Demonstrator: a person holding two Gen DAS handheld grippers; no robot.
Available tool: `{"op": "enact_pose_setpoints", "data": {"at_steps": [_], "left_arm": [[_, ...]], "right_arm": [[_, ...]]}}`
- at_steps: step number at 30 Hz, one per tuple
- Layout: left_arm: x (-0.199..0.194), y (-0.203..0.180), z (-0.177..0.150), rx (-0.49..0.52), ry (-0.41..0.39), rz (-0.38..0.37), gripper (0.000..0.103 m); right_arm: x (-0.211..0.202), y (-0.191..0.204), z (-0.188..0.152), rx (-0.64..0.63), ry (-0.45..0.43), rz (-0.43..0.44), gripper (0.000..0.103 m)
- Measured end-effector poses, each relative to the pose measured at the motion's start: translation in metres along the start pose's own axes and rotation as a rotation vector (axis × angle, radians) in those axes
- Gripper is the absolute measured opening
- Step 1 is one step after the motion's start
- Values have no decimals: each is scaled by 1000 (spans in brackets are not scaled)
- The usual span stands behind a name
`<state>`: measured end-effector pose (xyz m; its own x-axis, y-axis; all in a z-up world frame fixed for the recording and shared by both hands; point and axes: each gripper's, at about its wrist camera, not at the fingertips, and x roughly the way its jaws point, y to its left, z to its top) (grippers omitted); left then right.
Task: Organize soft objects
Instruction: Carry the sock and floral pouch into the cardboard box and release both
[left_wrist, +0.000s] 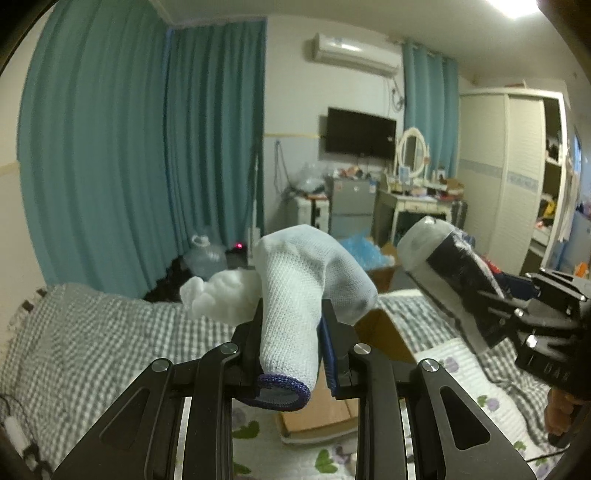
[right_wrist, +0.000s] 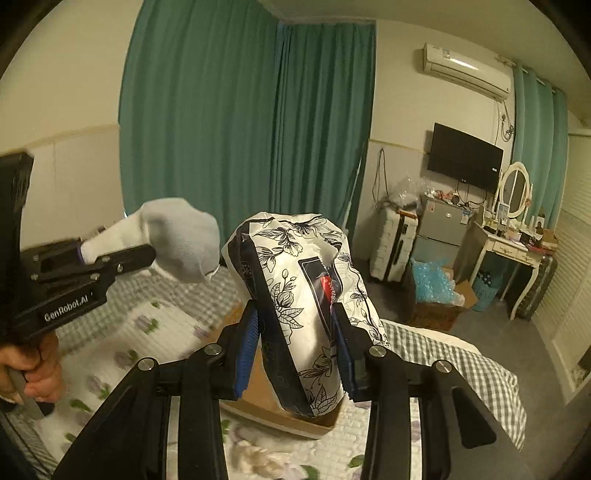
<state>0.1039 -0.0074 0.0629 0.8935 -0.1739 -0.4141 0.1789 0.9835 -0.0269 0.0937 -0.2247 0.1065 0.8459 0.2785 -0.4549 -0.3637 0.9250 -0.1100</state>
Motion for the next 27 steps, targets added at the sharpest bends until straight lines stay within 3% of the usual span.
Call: {"op": "enact_pose_setpoints", "data": {"at_steps": [7, 13, 21, 27], "left_arm": [[85, -13, -19, -12, 149, -47, 24], [139, -18, -47, -7, 275, -55, 24], [161, -33, -75, 30, 391, -49, 25], [156, -37, -76, 49, 397, -43, 30]], "right_arm": [[72, -4, -35, 2, 82, 19, 37], [127, -16, -66, 66, 202, 38, 37], [157, -21, -97, 43, 308, 64, 38], [158, -20, -108, 51, 336, 52, 45]]}}
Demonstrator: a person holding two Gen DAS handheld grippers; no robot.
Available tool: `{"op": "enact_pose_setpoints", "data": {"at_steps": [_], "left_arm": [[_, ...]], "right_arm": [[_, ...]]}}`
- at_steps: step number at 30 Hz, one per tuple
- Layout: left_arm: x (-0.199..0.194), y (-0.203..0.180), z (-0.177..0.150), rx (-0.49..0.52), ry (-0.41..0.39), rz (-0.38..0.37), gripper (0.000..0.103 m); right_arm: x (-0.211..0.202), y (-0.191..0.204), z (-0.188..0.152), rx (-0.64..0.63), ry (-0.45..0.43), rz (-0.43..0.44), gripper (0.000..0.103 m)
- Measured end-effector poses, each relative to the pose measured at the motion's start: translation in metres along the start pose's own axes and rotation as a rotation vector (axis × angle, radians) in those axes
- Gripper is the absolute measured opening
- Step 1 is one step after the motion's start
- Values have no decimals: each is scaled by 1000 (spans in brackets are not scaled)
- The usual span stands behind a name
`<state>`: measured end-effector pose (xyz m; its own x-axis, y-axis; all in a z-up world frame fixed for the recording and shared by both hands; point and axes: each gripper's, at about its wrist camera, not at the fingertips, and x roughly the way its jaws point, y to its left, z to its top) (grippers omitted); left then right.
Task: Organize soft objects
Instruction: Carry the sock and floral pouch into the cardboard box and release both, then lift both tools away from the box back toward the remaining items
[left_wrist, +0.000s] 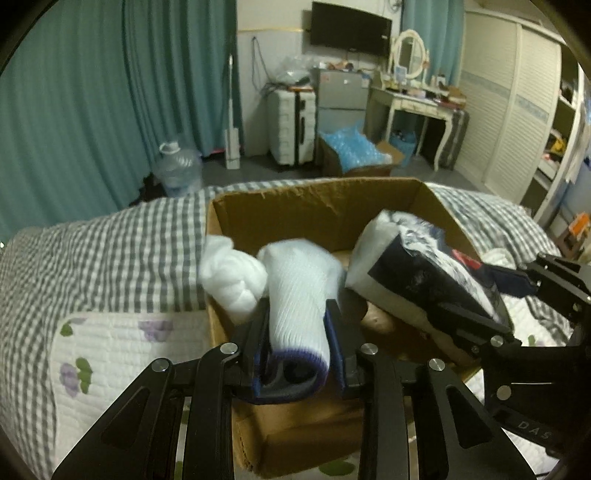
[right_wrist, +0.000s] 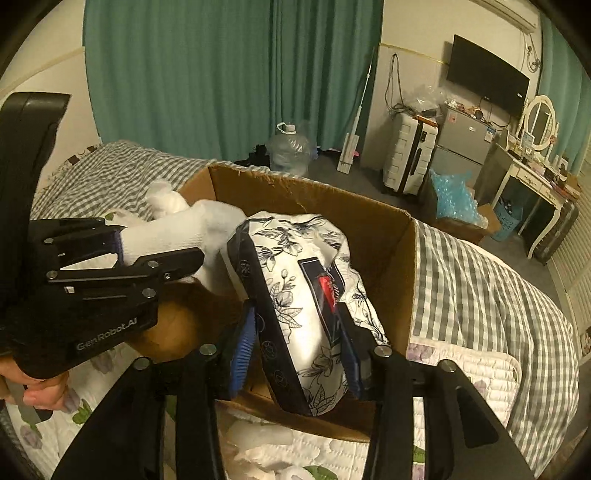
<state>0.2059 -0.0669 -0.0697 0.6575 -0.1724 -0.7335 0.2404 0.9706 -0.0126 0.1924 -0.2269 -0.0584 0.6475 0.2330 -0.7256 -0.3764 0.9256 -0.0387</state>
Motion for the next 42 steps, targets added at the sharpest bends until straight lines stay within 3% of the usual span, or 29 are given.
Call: {"op": "enact_pose_setpoints", "data": {"at_steps": [3, 5, 7, 8, 12, 15, 17, 20, 34, 42], "left_arm": [[-1, 4, 2, -13, 8, -12, 40], [-9, 4, 5, -13, -16, 5, 57], [-24, 3, 9, -9, -70, 43, 81], [-31, 5, 11, -14, -94, 55, 84], [-63, 10, 19, -39, -184, 72, 85], [-85, 18, 24, -64, -210, 78, 85], [-103, 24, 25, -93, -234, 83, 85], [-130, 30, 24, -124, -264, 83, 85], [-222, 39, 5, -132, -354, 112, 85], [-249, 33, -13, -170, -394, 101, 85]], "right_arm": [[-9, -4, 3, 23, -24, -20, 57], [-15, -11, 10, 44, -39, -26, 61], [-25, -16, 15, 63, -61, -28, 64], [-30, -17, 16, 69, -74, -29, 65], [-55, -18, 26, 81, -128, -29, 70], [-81, -13, 34, 79, -191, -54, 83], [-103, -9, 35, 81, -237, -62, 98], [-129, -5, 43, 71, -283, -66, 102], [-233, 21, 42, 42, -401, -62, 103], [-256, 27, 24, 42, -420, -42, 103]]}}
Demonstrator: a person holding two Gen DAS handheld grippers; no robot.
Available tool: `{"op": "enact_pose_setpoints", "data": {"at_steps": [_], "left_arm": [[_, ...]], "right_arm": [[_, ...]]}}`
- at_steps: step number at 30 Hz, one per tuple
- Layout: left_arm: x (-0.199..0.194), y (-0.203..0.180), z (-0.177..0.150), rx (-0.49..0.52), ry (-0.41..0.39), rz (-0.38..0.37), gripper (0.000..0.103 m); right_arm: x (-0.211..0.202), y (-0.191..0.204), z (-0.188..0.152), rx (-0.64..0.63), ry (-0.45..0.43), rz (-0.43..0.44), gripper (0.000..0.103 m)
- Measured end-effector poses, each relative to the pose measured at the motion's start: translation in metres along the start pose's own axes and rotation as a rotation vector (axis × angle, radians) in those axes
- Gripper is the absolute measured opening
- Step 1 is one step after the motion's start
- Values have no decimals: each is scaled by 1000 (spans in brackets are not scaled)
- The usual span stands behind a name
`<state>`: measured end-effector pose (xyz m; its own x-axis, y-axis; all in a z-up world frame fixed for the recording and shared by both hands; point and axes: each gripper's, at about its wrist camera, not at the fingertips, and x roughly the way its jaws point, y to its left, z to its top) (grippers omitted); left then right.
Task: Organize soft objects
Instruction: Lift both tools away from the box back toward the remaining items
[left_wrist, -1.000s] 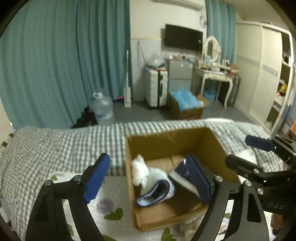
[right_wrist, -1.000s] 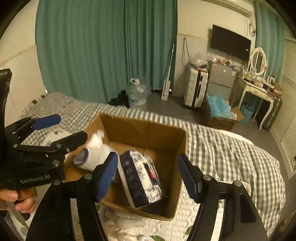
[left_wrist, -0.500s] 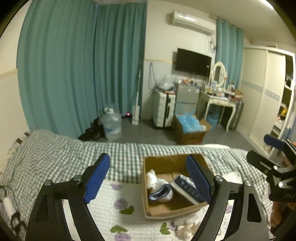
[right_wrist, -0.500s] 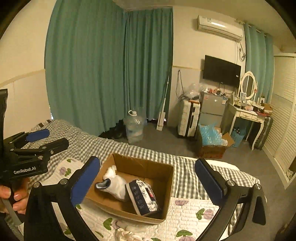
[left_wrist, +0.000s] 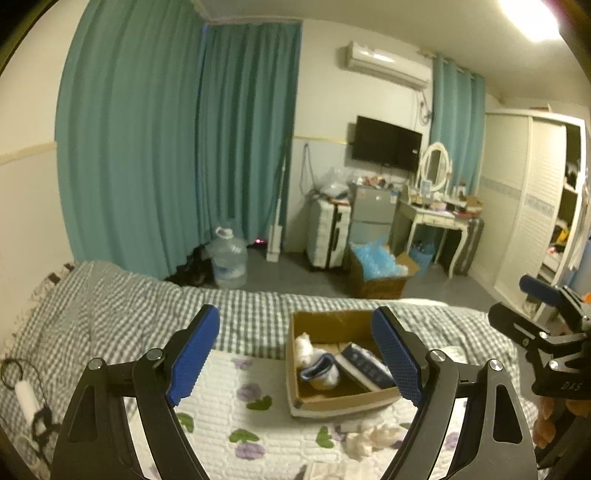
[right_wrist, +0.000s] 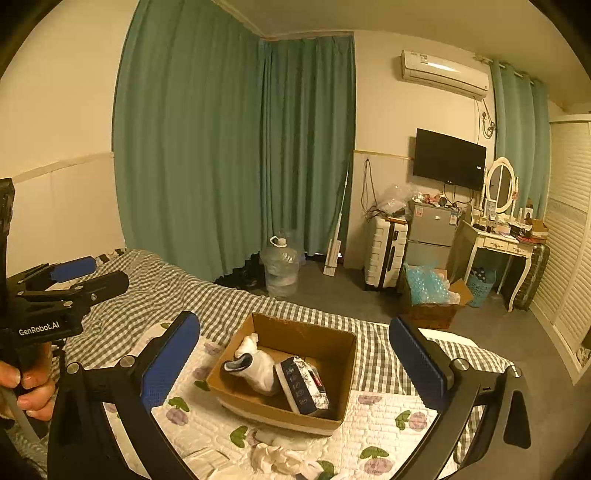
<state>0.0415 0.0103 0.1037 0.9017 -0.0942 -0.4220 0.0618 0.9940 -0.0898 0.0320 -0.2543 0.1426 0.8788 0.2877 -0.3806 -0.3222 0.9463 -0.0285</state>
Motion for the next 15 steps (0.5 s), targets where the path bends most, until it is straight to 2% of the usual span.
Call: {"op": "enact_pose_setpoints", "data": {"at_steps": [6, 12, 15], "left_arm": [[-3, -9, -19, 46, -7, 4, 85], [6, -6, -46, 22, 38, -24, 85], [17, -7, -60, 21, 91, -45, 85]], "right_arm": [[-15, -3, -19, 15, -26, 28, 103], [-13, -10, -42, 31, -11, 26, 103], [-6, -10, -55, 9, 15, 23, 103]]}}
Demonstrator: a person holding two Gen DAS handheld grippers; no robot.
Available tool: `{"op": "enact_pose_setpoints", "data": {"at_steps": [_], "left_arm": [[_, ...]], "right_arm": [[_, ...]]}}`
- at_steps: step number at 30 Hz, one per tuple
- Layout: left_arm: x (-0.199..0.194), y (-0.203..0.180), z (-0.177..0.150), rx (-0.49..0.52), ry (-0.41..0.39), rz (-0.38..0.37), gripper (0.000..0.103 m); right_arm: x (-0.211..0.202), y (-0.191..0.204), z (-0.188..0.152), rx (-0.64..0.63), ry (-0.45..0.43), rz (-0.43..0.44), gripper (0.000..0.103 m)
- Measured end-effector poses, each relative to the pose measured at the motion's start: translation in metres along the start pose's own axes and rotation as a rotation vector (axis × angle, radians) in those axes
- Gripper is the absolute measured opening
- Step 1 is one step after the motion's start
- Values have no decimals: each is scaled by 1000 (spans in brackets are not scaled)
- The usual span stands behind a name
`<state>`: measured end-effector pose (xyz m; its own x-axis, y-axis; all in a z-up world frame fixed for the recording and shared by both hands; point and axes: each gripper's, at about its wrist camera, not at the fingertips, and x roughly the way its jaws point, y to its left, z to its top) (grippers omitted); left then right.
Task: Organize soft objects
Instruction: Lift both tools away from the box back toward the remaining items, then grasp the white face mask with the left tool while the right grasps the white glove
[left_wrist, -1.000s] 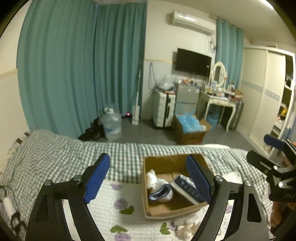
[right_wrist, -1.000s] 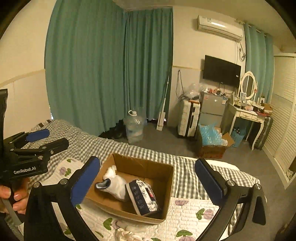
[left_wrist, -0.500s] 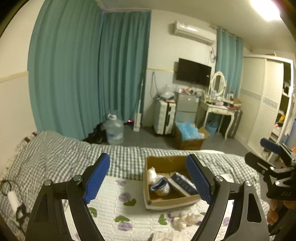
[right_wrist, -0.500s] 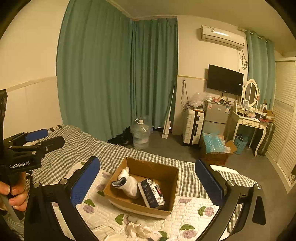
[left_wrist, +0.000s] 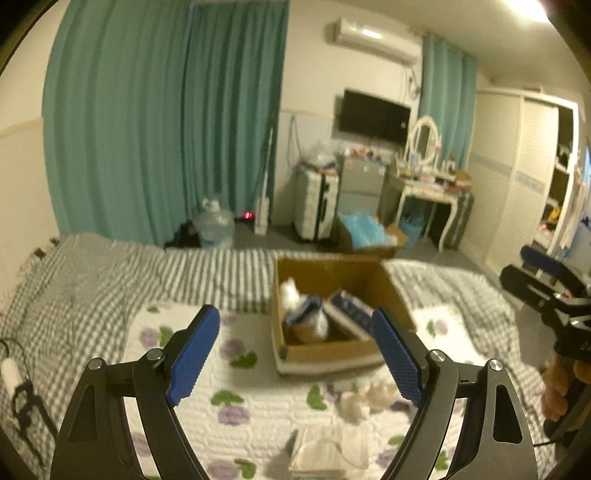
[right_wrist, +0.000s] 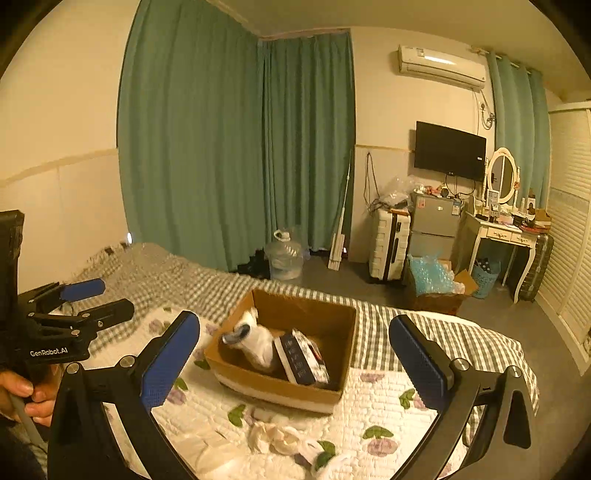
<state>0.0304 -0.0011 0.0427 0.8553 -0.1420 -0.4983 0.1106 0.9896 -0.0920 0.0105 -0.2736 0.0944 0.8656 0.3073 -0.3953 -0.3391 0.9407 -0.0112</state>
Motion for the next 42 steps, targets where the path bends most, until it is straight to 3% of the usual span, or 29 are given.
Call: {"op": "enact_pose_setpoints", "data": {"at_steps": [6, 15, 26, 31, 36, 39, 41, 42], "left_arm": [[27, -2, -23, -8, 74, 6, 85], [75, -8, -75, -25, 246, -22, 85], [100, -27, -139, 57, 445, -74, 85], [109, -40, -169, 104, 560, -104, 85], [115, -39, -171, 98, 543, -81, 82], [121, -40, -176, 108, 560, -84, 56], [122, -41, -179, 118, 569, -99, 52], [121, -42, -179, 129, 561, -97, 47]], "right_arm": [[22, -1, -27, -41, 56, 10, 103], [73, -5, -90, -131, 225, 21, 103], [105, -19, -161, -182, 386, -6, 103], [117, -32, -185, -148, 464, -3, 102], [134, -36, -208, -143, 550, 8, 85], [144, -38, -218, -111, 593, 28, 76], [147, -40, -221, -93, 609, 40, 59], [149, -41, -222, -88, 618, 40, 55]]}}
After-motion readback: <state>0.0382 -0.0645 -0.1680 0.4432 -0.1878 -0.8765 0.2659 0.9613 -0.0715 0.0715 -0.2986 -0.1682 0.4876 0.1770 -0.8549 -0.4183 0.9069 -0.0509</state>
